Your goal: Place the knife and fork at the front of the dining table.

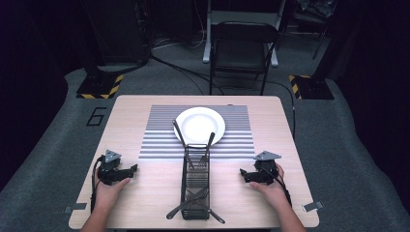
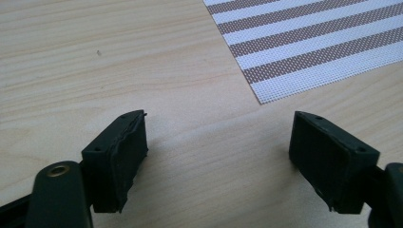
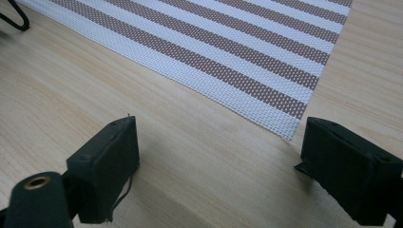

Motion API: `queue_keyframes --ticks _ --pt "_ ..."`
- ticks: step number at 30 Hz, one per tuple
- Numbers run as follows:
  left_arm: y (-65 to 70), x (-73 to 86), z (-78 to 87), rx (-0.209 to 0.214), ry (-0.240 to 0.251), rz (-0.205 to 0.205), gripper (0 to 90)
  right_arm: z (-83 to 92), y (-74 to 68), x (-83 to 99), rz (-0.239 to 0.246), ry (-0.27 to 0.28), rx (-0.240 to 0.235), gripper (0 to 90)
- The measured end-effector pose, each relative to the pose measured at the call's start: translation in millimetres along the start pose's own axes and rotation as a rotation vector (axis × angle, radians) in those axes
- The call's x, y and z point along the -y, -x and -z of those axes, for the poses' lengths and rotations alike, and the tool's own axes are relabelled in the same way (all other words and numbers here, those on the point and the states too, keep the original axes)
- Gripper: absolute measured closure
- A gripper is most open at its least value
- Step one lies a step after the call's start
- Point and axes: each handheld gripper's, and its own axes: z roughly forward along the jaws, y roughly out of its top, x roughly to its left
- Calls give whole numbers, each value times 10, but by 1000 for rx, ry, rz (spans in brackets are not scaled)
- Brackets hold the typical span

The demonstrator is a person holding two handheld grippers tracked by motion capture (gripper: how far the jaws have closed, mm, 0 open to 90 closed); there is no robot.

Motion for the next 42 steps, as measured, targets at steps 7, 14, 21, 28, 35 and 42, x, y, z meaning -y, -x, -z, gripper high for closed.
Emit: queue_keyframes --ticks 7,14,21,28,35,42 --pt "10 1 8 -7 8 9 279 18 -9 -16 -21 8 14 255" --pt "39 -14 28 5 -10 -1 337 45 -57 -48 0 -2 1 399" --pt "22 7 35 20 3 -4 338 154 -193 -155 34 11 -32 455" --pt "33 15 24 12 15 -9 333 254 -281 -280 37 23 -77 474" --pt "35 14 24 15 12 -13 326 395 -385 -454 51 52 -118 497" --pt "40 16 24 15 13 -17 319 485 -482 -632 66 76 -165 530"
